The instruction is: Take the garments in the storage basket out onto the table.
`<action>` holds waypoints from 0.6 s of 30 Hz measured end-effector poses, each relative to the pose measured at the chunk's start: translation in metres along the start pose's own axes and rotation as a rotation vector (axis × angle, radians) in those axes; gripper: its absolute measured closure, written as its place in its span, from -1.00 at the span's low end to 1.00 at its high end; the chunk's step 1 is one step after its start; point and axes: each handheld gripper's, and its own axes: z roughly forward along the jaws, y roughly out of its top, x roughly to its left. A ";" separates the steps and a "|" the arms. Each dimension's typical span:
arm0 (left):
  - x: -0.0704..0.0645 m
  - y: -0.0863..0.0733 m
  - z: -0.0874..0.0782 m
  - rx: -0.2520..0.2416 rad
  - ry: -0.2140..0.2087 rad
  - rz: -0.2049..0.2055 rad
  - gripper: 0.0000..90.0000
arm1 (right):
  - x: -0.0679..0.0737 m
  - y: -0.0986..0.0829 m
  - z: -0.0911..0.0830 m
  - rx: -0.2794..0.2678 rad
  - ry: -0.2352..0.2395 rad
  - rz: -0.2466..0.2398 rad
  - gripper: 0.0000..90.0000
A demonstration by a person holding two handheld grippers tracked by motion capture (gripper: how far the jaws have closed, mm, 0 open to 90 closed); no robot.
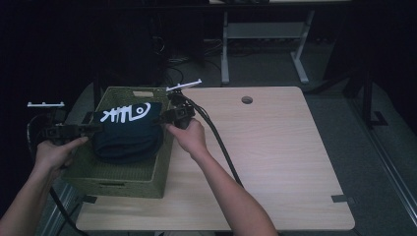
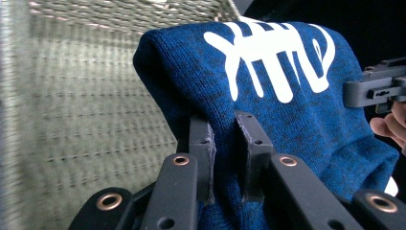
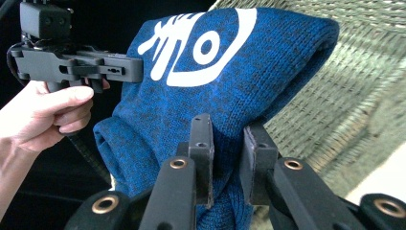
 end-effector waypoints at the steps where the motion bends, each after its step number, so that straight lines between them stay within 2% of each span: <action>1: 0.002 0.000 0.000 -0.002 0.001 -0.004 0.75 | 0.000 0.000 0.004 0.003 -0.003 0.001 0.70; 3: 0.009 -0.002 0.000 -0.003 0.005 -0.004 0.75 | -0.001 0.001 0.011 0.006 -0.005 0.007 0.70; 6: 0.013 -0.003 0.001 0.000 0.013 -0.009 0.75 | -0.003 0.001 0.017 0.008 -0.009 0.011 0.70; 11: 0.023 -0.006 0.009 0.027 0.040 -0.006 0.75 | -0.009 -0.001 0.032 0.025 -0.035 0.023 0.69; 18: 0.030 -0.008 0.013 0.051 0.076 0.004 0.74 | -0.014 -0.005 0.048 0.045 -0.064 0.024 0.69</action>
